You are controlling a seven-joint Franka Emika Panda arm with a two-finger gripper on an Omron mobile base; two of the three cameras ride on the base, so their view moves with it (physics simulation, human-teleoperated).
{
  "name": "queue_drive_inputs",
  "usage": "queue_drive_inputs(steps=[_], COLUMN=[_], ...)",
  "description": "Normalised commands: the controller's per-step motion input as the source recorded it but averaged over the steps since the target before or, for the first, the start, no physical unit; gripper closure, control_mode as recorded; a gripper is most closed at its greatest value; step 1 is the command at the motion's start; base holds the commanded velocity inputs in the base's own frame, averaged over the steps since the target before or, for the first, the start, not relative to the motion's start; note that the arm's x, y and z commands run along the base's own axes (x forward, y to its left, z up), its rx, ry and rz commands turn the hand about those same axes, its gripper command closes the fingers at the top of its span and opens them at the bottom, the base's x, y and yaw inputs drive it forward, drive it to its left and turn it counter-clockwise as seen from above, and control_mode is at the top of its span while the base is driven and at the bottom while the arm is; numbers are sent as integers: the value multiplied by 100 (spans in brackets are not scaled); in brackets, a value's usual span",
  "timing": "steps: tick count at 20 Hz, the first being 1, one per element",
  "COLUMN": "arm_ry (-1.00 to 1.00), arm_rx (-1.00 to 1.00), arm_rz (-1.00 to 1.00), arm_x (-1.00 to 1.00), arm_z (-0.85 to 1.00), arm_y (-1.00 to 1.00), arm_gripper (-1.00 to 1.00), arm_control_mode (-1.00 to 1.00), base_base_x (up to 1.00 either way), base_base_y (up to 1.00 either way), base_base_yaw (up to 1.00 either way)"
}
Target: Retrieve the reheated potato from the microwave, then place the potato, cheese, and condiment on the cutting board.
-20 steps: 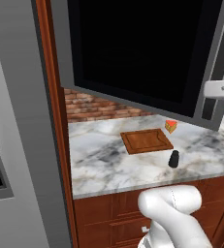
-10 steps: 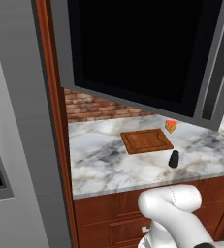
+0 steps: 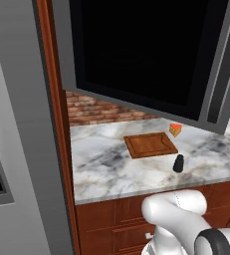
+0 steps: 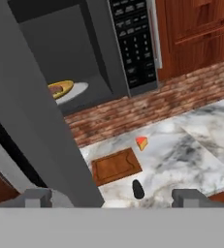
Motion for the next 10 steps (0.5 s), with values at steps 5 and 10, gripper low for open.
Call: queue_drive_inputs(steps=[5, 10], arm_ry=[2, 0], arm_rx=[13, 28], arm_rz=[-12, -7], arm_x=[22, 12], arm_z=[0, 0], arm_y=[-21, -11], arm_gripper=[-100, -100], arm_control_mode=[-100, -100], base_base_x=[0, 0], base_base_y=[0, 0], base_base_yaw=[0, 0])
